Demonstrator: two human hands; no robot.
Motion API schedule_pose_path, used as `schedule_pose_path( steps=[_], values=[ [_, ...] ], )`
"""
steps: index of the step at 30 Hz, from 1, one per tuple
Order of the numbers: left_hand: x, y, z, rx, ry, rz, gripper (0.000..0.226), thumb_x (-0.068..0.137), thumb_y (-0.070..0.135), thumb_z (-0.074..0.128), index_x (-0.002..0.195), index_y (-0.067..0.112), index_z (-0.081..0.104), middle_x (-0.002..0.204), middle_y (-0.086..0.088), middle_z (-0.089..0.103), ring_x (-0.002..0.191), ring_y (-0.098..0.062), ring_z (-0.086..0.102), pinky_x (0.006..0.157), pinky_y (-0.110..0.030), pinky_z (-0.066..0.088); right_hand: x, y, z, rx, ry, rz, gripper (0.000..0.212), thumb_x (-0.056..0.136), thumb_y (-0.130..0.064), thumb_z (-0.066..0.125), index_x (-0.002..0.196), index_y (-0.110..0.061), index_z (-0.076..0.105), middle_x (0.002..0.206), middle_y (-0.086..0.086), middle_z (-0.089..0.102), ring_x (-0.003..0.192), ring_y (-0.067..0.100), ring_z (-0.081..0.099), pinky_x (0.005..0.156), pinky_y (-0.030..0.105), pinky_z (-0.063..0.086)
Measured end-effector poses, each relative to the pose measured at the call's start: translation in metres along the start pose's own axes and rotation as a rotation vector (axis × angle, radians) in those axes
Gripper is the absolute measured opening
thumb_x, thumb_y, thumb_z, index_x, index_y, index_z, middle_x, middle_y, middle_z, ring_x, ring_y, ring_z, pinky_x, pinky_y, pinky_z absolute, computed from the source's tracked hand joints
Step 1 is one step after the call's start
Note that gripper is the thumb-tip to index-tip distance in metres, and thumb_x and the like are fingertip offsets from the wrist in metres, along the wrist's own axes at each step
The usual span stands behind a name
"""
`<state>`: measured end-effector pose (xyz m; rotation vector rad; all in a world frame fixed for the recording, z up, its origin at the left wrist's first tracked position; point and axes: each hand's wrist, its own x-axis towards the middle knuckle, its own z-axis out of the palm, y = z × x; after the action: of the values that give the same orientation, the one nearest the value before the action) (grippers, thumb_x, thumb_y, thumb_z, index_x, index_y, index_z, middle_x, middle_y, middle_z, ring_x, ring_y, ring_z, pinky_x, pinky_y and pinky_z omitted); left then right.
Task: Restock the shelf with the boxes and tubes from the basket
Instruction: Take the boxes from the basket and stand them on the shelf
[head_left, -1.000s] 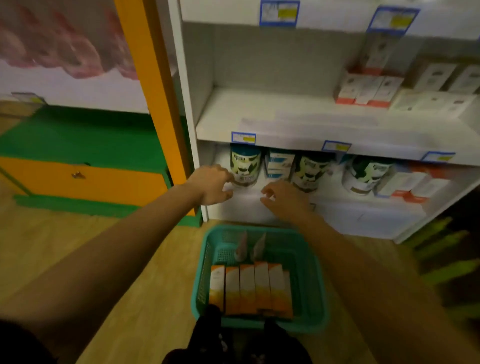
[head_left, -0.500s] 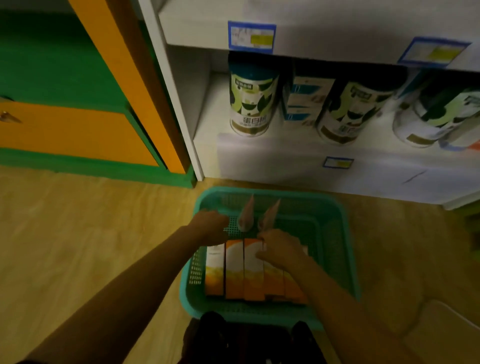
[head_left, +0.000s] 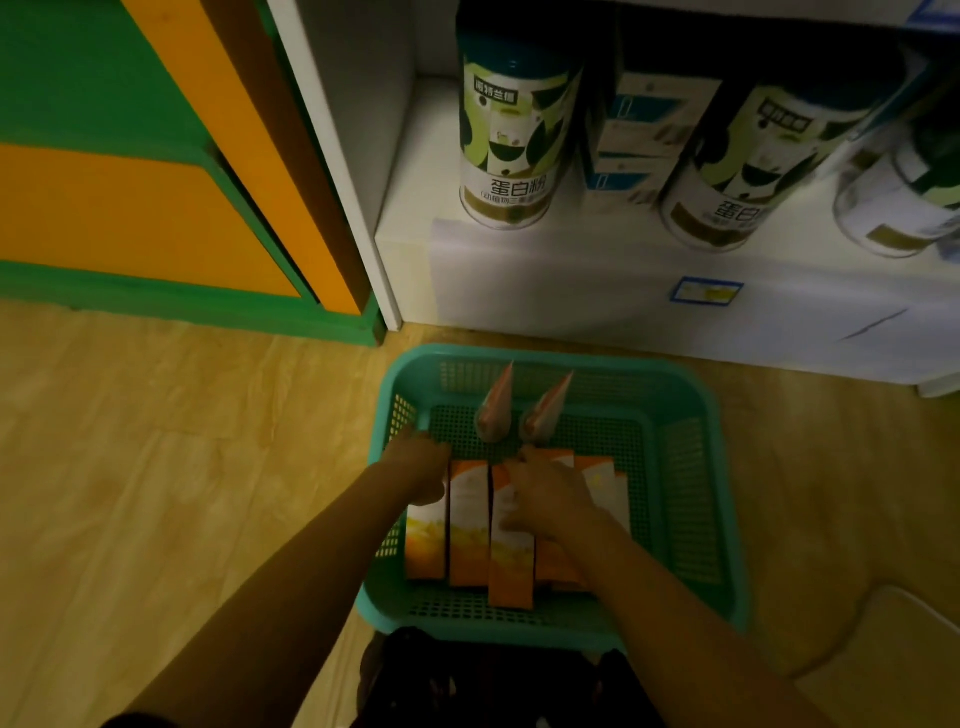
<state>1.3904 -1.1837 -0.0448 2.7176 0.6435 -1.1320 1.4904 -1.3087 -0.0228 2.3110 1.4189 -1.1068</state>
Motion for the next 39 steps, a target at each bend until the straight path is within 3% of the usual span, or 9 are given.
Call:
schedule_pose_path(
  steps=[6, 9, 12, 17, 22, 26, 30, 33, 39],
  values=[
    [-0.002, -0.003, -0.006, -0.057, -0.032, 0.071, 0.044, 0.085, 0.032, 0.056, 0.124, 0.011, 0.056, 0.129, -0.012, 0.054, 0.127, -0.028, 0.043, 0.115, -0.042, 0.023, -0.005, 0.001, -0.01, -0.048, -0.01, 0.012, 0.056, 0.08, -0.034, 0.069, 0.126, -0.012, 0.05, 0.148, 0.012, 0.029, 0.118, 0.03, 0.051, 0.089, 0.039, 0.048],
    [-0.013, -0.009, -0.014, -0.236, -0.13, 0.121, 0.046, 0.084, 0.033, 0.059, 0.124, 0.008, 0.056, 0.125, -0.012, 0.058, 0.114, -0.027, 0.053, 0.095, -0.035, 0.044, -0.008, 0.003, -0.017, -0.041, -0.028, 0.0, 0.045, 0.083, -0.034, 0.065, 0.12, -0.012, 0.053, 0.134, 0.012, 0.048, 0.113, 0.028, 0.054, 0.087, 0.037, 0.047],
    [-0.03, -0.017, -0.026, -0.387, -0.176, 0.16, 0.04, 0.081, 0.025, 0.068, 0.116, 0.009, 0.059, 0.121, -0.011, 0.06, 0.097, -0.019, 0.054, 0.081, -0.03, 0.044, -0.022, 0.003, -0.032, -0.036, -0.031, -0.017, 0.04, 0.083, -0.037, 0.064, 0.117, -0.017, 0.057, 0.121, 0.006, 0.058, 0.112, 0.026, 0.056, 0.086, 0.036, 0.046],
    [-0.081, -0.024, -0.072, -0.381, 0.019, 0.186, 0.038, 0.077, 0.031, 0.071, 0.109, 0.012, 0.064, 0.113, -0.007, 0.063, 0.09, -0.015, 0.053, 0.078, -0.025, 0.041, -0.068, -0.003, -0.072, -0.093, 0.098, -0.062, 0.033, 0.084, -0.038, 0.063, 0.113, -0.021, 0.061, 0.113, 0.005, 0.064, 0.103, 0.026, 0.061, 0.085, 0.039, 0.051],
    [-0.157, -0.029, -0.156, -0.337, 0.251, 0.207, 0.029, 0.071, 0.029, 0.077, 0.094, 0.011, 0.07, 0.087, 0.001, 0.06, 0.082, -0.017, 0.055, 0.073, -0.027, 0.043, -0.144, -0.014, -0.142, -0.052, 0.271, -0.038, 0.031, 0.085, -0.035, 0.06, 0.111, -0.017, 0.061, 0.115, 0.006, 0.063, 0.104, 0.025, 0.06, 0.09, 0.039, 0.05],
    [-0.231, -0.029, -0.238, -0.282, 0.447, 0.21, 0.04, 0.07, 0.033, 0.078, 0.102, 0.011, 0.066, 0.099, -0.005, 0.067, 0.093, -0.023, 0.061, 0.072, -0.026, 0.042, -0.218, -0.022, -0.207, -0.029, 0.408, -0.049, 0.033, 0.087, -0.031, 0.058, 0.117, -0.017, 0.058, 0.121, 0.007, 0.06, 0.11, 0.025, 0.056, 0.095, 0.035, 0.046],
    [-0.298, -0.03, -0.316, -0.238, 0.634, 0.211, 0.035, 0.068, 0.033, 0.079, 0.087, 0.019, 0.054, 0.081, 0.005, 0.055, 0.08, -0.017, 0.052, 0.06, -0.022, 0.036, -0.288, -0.028, -0.271, -0.099, 0.574, -0.04, 0.036, 0.087, -0.036, 0.058, 0.12, -0.021, 0.056, 0.123, 0.005, 0.06, 0.112, 0.024, 0.057, 0.094, 0.035, 0.047],
    [-0.344, -0.03, -0.369, -0.223, 0.708, 0.213, 0.036, 0.07, 0.032, 0.078, 0.088, 0.023, 0.048, 0.09, 0.004, 0.054, 0.083, -0.014, 0.052, 0.069, -0.024, 0.04, -0.336, -0.035, -0.316, -0.133, 0.662, -0.026, 0.038, 0.087, -0.04, 0.057, 0.122, -0.025, 0.053, 0.126, 0.004, 0.058, 0.113, 0.023, 0.055, 0.093, 0.035, 0.045],
    [-0.413, -0.033, -0.461, -0.207, 0.886, 0.239, 0.035, 0.073, 0.025, 0.076, 0.099, 0.014, 0.057, 0.097, 0.002, 0.057, 0.092, -0.016, 0.058, 0.076, -0.022, 0.046, -0.401, -0.045, -0.399, -0.211, 0.779, -0.007, 0.044, 0.081, -0.044, 0.065, 0.121, -0.027, 0.054, 0.123, 0.0, 0.06, 0.11, 0.02, 0.056, 0.089, 0.034, 0.046]
  ],
)
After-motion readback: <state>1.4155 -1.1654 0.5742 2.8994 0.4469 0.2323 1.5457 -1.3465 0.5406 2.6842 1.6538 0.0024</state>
